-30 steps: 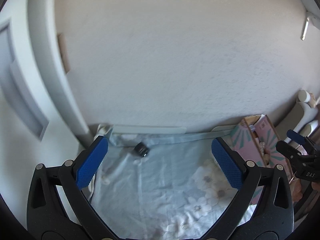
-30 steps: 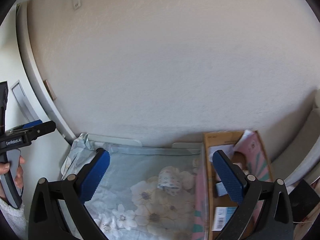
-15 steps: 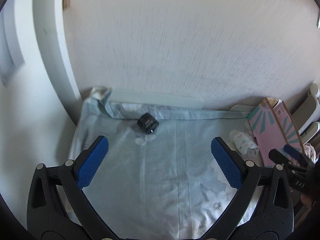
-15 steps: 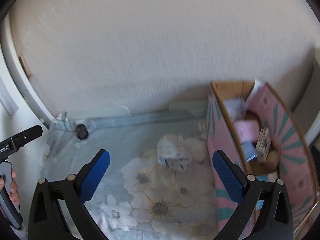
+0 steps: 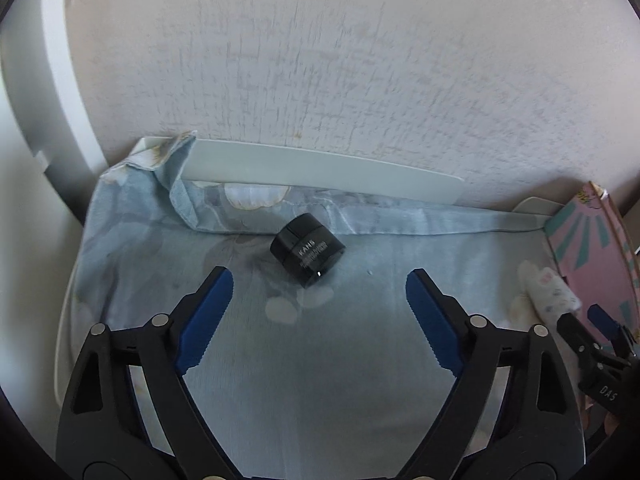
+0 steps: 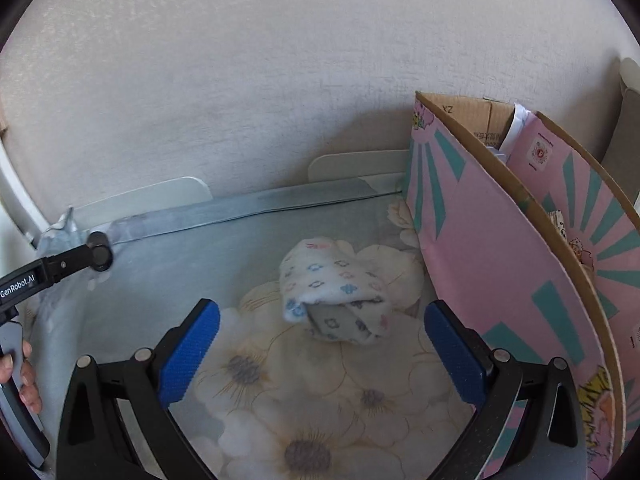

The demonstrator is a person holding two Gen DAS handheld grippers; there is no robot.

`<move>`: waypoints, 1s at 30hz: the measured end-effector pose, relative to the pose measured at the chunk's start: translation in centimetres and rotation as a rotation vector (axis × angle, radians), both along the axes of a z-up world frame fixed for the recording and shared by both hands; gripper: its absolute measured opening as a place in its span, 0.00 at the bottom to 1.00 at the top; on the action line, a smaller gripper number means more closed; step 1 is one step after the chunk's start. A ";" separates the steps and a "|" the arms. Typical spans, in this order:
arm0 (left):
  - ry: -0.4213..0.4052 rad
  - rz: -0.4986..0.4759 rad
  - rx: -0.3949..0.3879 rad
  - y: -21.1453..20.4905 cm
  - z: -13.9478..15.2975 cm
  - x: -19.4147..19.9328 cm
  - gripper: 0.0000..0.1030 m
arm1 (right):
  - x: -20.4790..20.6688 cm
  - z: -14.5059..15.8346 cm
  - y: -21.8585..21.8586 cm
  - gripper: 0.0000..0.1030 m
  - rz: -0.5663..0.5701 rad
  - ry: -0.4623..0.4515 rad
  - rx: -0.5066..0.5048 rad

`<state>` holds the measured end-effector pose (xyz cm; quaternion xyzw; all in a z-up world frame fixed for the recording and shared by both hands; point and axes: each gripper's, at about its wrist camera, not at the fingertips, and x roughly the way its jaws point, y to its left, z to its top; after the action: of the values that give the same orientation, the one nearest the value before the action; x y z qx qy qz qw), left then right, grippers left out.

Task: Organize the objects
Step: 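Grasp the black KANS jar with the left tool while the right tool grasps the white sock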

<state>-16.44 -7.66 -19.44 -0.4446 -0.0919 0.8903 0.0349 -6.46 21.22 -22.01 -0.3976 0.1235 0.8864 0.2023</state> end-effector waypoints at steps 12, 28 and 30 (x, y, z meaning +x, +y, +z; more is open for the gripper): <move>-0.004 -0.037 -0.024 0.8 -2.1 -2.8 0.63 | -2.2 -2.3 1.6 0.82 -0.046 -0.031 -0.005; 0.005 -0.072 -0.023 1.9 -2.7 -4.1 0.41 | -1.9 -2.8 2.6 0.59 -0.062 -0.042 -0.065; 0.004 -0.074 -0.017 1.9 -2.6 -4.2 0.41 | -1.8 -2.7 2.7 0.58 -0.062 -0.042 -0.065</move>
<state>-20.63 -5.74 -22.05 -0.4461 -0.0677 0.8901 0.0645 -8.26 23.90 -24.73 -0.4183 0.1603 0.8668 0.2192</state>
